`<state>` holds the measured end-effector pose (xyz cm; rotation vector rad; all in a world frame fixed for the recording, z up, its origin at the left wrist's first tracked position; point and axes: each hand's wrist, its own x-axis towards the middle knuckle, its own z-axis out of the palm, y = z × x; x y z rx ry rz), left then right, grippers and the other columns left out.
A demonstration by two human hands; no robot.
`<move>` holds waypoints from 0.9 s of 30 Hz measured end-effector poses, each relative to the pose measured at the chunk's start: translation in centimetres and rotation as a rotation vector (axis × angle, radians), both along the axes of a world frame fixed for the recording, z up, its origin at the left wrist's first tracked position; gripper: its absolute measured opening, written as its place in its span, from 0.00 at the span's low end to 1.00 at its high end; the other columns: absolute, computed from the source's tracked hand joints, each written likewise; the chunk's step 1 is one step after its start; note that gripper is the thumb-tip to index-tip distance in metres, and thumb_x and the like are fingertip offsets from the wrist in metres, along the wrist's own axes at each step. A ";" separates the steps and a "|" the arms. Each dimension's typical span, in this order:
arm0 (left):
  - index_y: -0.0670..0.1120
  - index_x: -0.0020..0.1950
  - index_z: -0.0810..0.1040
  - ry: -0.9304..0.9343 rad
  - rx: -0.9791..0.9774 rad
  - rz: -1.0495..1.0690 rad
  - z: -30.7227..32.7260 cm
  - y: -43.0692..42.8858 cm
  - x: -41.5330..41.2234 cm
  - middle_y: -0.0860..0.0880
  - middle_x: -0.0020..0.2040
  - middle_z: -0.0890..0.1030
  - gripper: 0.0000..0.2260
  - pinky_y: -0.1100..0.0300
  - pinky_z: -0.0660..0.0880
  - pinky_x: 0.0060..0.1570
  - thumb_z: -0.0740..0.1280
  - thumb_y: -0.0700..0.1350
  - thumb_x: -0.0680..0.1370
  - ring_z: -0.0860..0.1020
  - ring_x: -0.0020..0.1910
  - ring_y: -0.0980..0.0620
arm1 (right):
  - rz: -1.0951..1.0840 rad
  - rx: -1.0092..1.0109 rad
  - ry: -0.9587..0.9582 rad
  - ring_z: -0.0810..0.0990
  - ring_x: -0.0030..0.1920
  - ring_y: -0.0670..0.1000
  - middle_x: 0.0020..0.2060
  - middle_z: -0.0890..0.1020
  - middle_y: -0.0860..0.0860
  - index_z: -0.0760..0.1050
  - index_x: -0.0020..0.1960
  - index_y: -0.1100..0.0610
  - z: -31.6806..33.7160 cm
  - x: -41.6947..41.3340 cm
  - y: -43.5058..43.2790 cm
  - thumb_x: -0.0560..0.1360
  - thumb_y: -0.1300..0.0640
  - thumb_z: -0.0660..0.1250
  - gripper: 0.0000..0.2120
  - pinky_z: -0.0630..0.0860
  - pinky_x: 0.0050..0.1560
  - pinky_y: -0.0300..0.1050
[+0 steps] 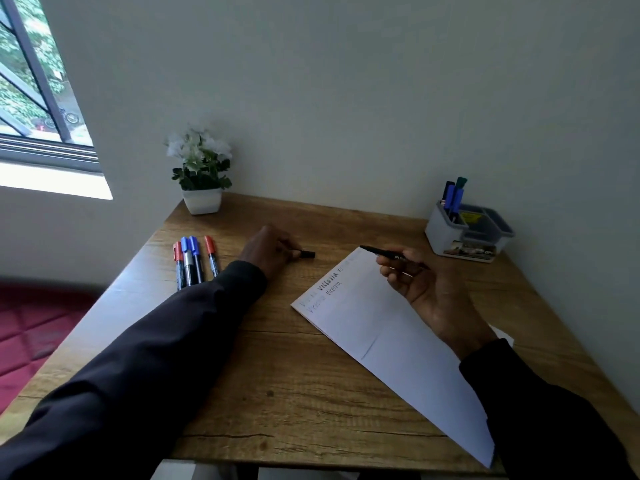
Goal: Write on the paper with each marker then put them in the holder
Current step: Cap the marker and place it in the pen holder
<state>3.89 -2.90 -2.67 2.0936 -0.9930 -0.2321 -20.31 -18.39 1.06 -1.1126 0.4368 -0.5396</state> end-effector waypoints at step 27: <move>0.41 0.52 0.80 -0.034 -0.271 -0.202 2.4 7.3 -5.6 0.50 0.44 0.83 0.06 0.58 0.81 0.43 0.67 0.39 0.77 0.83 0.42 0.54 | -0.092 -1.049 0.091 0.87 0.37 0.51 0.45 0.88 0.49 0.86 0.52 0.58 -0.8 -0.8 3.9 0.75 0.63 0.74 0.06 0.84 0.34 0.45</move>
